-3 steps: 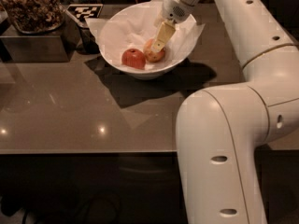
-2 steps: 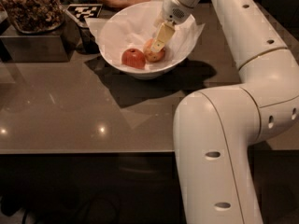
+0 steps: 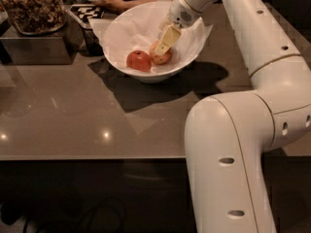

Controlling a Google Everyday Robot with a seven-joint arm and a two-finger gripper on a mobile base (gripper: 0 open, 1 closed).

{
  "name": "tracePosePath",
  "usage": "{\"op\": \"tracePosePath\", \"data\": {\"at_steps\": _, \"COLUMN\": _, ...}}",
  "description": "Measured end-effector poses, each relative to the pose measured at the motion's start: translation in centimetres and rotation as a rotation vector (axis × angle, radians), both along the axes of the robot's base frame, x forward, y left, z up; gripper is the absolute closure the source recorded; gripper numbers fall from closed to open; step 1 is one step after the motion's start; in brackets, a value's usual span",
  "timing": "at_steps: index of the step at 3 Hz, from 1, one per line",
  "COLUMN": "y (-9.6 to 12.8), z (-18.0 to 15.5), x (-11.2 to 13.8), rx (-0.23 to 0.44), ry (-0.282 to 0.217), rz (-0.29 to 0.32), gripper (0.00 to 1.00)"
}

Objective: Pick apple from white bowl

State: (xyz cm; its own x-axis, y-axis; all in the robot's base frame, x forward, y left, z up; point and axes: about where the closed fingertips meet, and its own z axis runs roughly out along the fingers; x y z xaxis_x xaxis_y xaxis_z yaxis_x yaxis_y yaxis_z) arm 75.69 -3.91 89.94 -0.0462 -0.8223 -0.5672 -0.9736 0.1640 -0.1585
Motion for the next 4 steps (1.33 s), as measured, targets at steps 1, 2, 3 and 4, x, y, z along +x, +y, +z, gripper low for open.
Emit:
{"op": "tracePosePath", "data": {"at_steps": 1, "y": 0.1, "z": -0.8, "x": -0.4, "rx": 0.023, "ry": 0.029, "rz": 0.009, "gripper": 0.33}}
{"op": "tracePosePath", "data": {"at_steps": 2, "y": 0.1, "z": -0.8, "x": -0.4, "rx": 0.023, "ry": 0.029, "rz": 0.009, "gripper": 0.43}}
{"op": "tracePosePath", "data": {"at_steps": 3, "y": 0.1, "z": -0.9, "x": -0.4, "rx": 0.023, "ry": 0.03, "rz": 0.009, "gripper": 0.58}}
{"op": "tracePosePath", "data": {"at_steps": 4, "y": 0.9, "z": -2.3, "x": -0.5, "rx": 0.054, "ry": 0.073, "rz": 0.02, "gripper": 0.76}}
